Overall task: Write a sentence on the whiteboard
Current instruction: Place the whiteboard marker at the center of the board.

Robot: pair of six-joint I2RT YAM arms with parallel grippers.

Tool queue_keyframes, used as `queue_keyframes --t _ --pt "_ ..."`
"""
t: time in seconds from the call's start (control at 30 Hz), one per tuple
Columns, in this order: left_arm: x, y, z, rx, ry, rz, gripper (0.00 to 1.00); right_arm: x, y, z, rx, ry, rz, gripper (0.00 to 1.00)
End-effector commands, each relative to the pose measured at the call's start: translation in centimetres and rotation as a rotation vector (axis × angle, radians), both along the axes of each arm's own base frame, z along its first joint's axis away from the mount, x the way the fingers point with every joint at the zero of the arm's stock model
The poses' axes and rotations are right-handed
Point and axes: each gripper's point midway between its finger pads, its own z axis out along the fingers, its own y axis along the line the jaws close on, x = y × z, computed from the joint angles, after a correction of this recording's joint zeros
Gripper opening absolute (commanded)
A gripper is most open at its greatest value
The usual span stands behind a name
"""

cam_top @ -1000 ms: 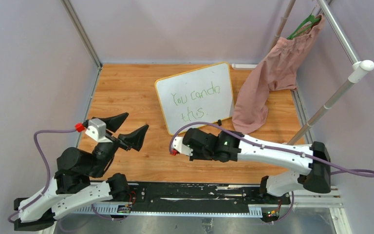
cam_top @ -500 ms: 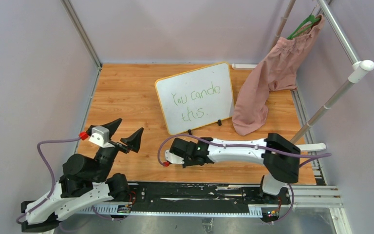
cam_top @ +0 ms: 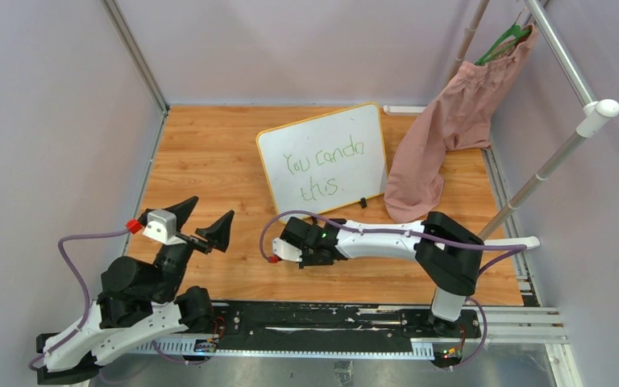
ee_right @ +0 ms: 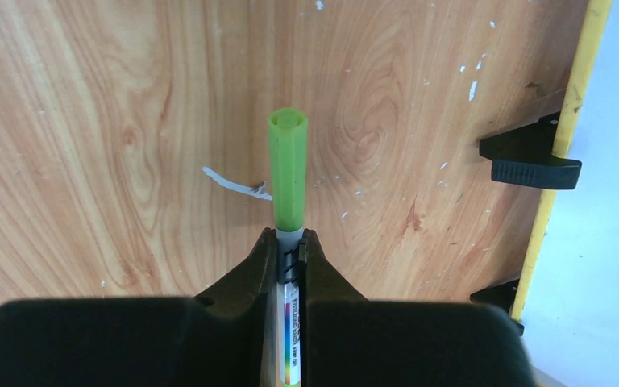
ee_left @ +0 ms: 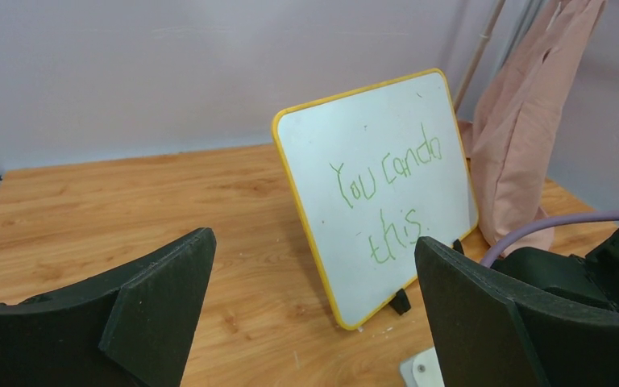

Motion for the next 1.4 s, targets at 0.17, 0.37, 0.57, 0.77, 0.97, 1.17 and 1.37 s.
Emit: queue_keyframes --t 0.17,0.37,0.57,0.77,0.97,1.17,1.37 --pt "0.4 -0.5 -0.7 0.037 0.014 0.013 1.0 1.4 -0.8 0.2 0.055 0.028 -0.066 0.0" --pt "0.5 -1.0 -1.1 0.065 0.025 0.006 1.0 1.3 -1.0 -1.0 0.053 0.045 -0.085 0.0" --pt "0.5 -1.1 -1.0 0.063 0.024 0.0 1.0 1.2 -1.4 -1.6 0.049 0.053 -0.104 0.01" --pt "0.5 -1.1 -1.0 0.065 0.026 0.001 1.0 1.4 -1.5 -2.0 0.049 0.069 -0.128 0.08" --pt "0.6 -1.0 -1.1 0.067 0.027 0.006 1.0 1.4 -1.7 -2.2 0.045 0.076 -0.142 0.14" --pt "0.6 -0.9 -1.1 0.064 0.028 0.01 1.0 1.4 -2.0 -2.5 0.036 0.081 -0.151 0.17" --pt "0.6 -0.9 -1.1 0.066 0.029 0.012 1.0 1.3 -2.1 -2.8 0.017 0.09 -0.155 0.21"
